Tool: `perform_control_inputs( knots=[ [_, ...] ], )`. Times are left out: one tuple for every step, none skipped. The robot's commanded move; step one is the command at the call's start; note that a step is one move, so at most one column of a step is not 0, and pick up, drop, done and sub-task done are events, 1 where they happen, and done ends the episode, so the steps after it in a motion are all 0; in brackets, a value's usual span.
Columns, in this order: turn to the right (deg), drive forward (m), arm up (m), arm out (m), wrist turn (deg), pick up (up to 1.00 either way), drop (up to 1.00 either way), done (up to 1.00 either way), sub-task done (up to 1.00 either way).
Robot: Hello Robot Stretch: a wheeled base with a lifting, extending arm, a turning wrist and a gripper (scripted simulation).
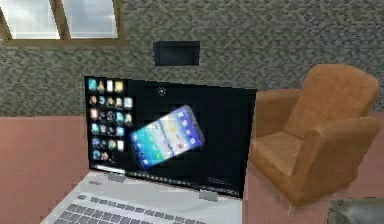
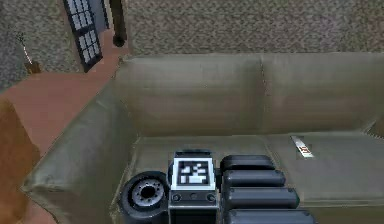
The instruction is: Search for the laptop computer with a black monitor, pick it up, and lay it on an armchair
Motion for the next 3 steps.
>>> perform_control_inputs(
  knots=[
    [0.0, 1.00, 0.00, 0.00, 0.0, 0.00, 0.00, 0.00, 0.00],
    [0.0, 0.20, 0.00, 0.00, 0.0, 0.00, 0.00, 0.00, 0.00],
    [-45.0, 0.00, 0.00, 0.00, 0.0, 0.00, 0.00, 0.00, 0.00]
  ],
)
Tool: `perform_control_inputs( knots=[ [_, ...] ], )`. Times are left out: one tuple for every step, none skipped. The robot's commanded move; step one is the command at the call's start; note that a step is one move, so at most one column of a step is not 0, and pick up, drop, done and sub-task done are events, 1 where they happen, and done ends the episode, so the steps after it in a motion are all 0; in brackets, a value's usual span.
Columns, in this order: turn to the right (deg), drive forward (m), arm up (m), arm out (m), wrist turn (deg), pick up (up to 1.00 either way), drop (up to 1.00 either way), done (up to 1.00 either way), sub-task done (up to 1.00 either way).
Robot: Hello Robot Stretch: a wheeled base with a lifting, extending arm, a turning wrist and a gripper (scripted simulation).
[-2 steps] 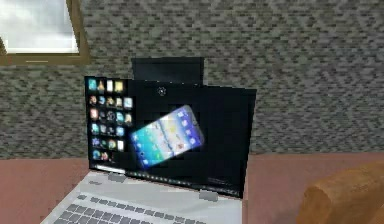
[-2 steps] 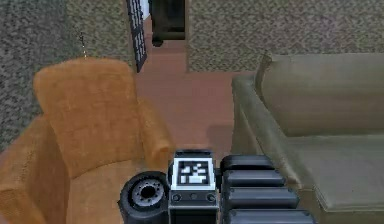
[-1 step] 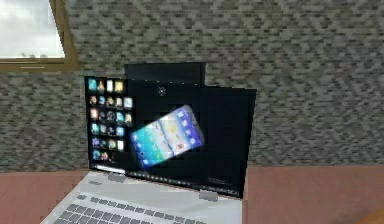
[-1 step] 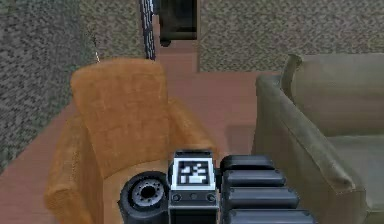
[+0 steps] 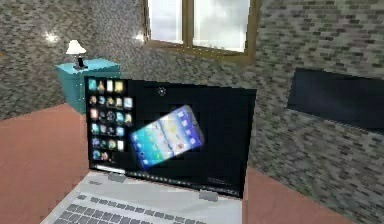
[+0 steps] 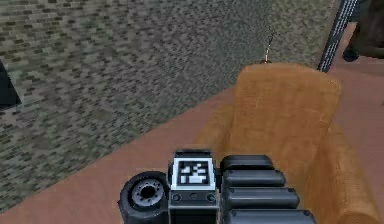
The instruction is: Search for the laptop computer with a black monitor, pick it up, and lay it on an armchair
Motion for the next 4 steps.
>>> perform_control_inputs(
  knots=[
    [-45.0, 0.00, 0.00, 0.00, 0.0, 0.00, 0.00, 0.00, 0.00],
    [-15.0, 0.00, 0.00, 0.00, 0.0, 0.00, 0.00, 0.00, 0.00],
    [45.0, 0.00, 0.00, 0.00, 0.0, 0.00, 0.00, 0.00, 0.00],
    [45.0, 0.00, 0.00, 0.00, 0.0, 0.00, 0.00, 0.00, 0.00]
  ],
)
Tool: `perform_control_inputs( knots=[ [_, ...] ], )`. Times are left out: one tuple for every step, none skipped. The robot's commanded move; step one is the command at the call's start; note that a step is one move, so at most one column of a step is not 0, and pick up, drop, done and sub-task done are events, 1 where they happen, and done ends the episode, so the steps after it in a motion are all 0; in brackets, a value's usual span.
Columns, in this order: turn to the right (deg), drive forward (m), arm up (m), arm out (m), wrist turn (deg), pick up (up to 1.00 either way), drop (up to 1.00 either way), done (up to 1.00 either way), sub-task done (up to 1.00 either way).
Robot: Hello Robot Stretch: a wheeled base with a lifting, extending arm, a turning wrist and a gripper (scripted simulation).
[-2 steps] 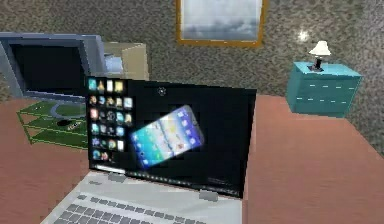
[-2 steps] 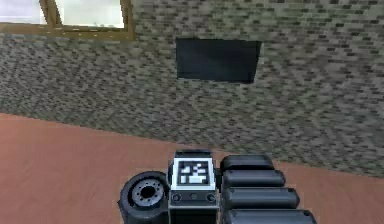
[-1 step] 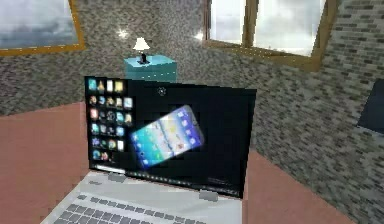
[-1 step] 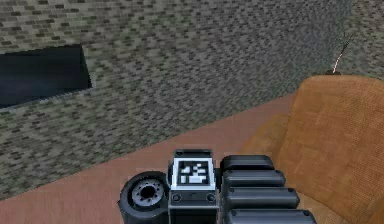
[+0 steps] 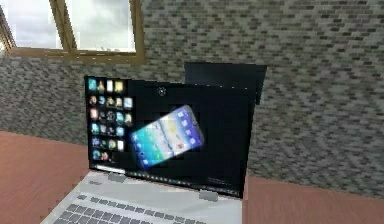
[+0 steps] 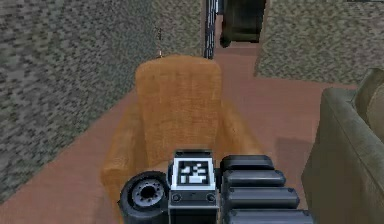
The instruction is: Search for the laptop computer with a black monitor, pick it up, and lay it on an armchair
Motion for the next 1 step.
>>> perform_control_inputs(
  knots=[
    [3.0, 0.00, 0.00, 0.00, 0.0, 0.00, 0.00, 0.00, 0.00]
  ],
)
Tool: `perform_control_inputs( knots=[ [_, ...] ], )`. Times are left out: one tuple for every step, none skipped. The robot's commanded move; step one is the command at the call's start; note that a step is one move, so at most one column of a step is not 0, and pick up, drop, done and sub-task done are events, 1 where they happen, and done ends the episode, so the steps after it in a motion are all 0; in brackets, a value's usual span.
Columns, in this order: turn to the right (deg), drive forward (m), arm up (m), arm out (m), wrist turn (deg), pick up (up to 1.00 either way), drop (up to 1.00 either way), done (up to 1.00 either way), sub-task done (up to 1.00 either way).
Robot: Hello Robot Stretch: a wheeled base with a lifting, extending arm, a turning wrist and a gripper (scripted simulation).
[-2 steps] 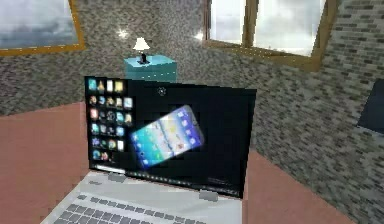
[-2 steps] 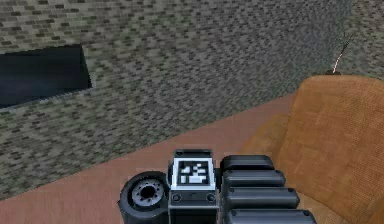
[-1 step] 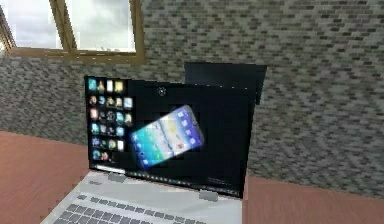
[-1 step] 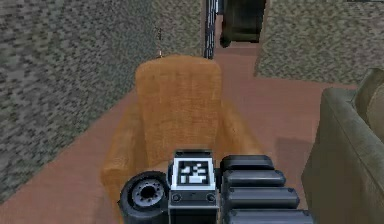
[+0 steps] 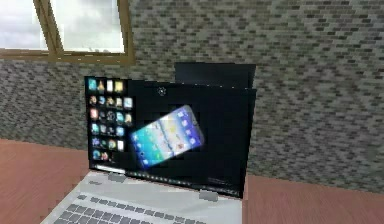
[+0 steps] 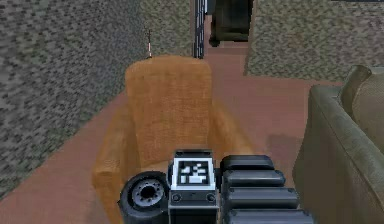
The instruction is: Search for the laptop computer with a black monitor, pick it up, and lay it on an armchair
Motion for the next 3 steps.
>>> perform_control_inputs(
  knots=[
    [0.0, 0.00, 0.00, 0.48, 0.0, 0.00, 0.00, 0.00, 0.00],
    [0.0, 0.00, 0.00, 0.00, 45.0, 0.00, 0.00, 0.00, 0.00],
    [0.0, 0.00, 0.00, 0.00, 45.0, 0.00, 0.00, 0.00, 0.00]
  ],
)
